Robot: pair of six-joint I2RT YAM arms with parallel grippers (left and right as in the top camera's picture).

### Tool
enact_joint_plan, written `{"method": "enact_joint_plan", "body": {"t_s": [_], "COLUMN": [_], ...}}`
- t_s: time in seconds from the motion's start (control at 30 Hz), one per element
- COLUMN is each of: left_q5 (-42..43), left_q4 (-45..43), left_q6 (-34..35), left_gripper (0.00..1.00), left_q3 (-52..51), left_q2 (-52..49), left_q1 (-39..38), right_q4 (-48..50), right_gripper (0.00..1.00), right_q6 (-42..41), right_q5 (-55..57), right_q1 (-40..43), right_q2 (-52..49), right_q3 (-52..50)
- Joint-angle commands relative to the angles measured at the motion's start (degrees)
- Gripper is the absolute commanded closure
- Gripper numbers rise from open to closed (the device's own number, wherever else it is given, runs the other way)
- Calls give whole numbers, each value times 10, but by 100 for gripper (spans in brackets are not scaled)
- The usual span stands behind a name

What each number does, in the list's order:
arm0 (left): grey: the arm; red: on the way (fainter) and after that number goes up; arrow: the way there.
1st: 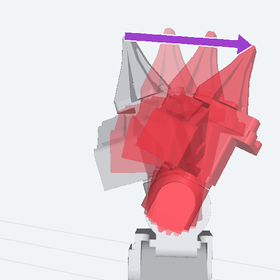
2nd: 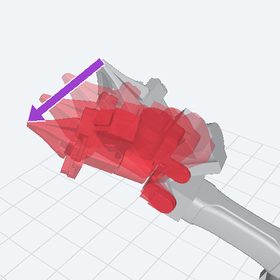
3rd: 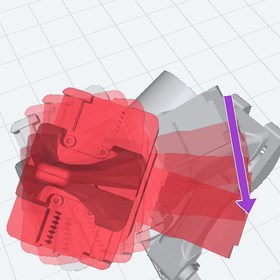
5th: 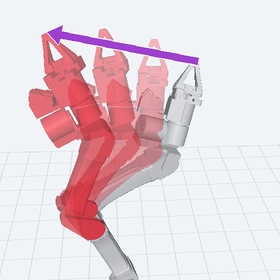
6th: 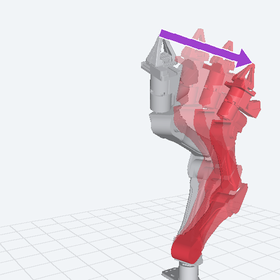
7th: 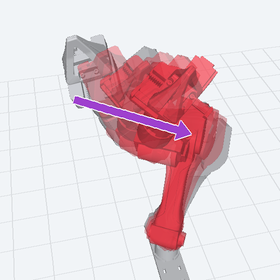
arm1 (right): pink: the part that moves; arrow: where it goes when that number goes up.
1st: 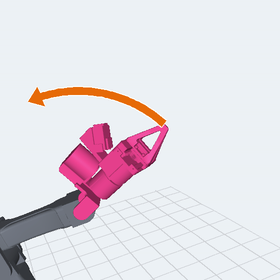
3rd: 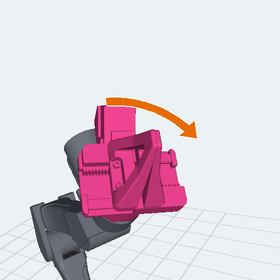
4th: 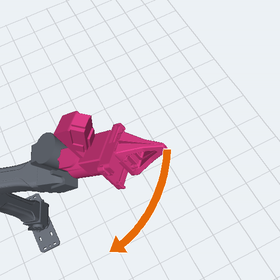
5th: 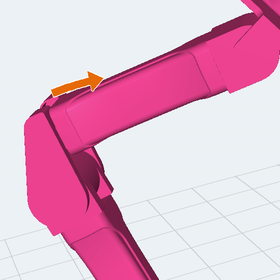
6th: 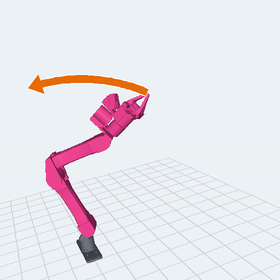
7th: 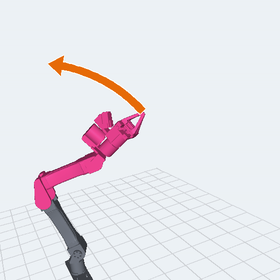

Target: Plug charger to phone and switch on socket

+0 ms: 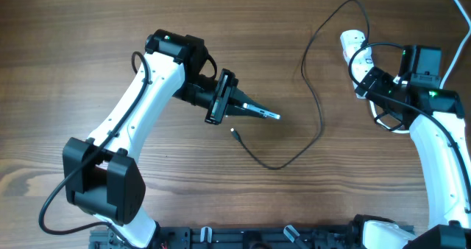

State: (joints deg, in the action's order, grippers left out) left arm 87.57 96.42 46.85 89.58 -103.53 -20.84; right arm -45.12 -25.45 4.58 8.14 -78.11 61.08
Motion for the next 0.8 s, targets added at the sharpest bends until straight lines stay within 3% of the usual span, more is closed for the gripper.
{"method": "enact_joint_plan", "body": {"t_s": [0.0,0.77], "left_q5": [28,13], "left_q4": [2,1], "left_q6": [5,1], "left_gripper": [96,96], "left_q3": [2,2], "left_q2": [19,19], "left_q1": [1,1], "right_q4": [2,2], "right_gripper": [0,0], "right_q6": [-1,-1], "right_q5": [10,10], "right_q1": [1,1], "right_q2": [4,4], "right_q3": [7,7]}}
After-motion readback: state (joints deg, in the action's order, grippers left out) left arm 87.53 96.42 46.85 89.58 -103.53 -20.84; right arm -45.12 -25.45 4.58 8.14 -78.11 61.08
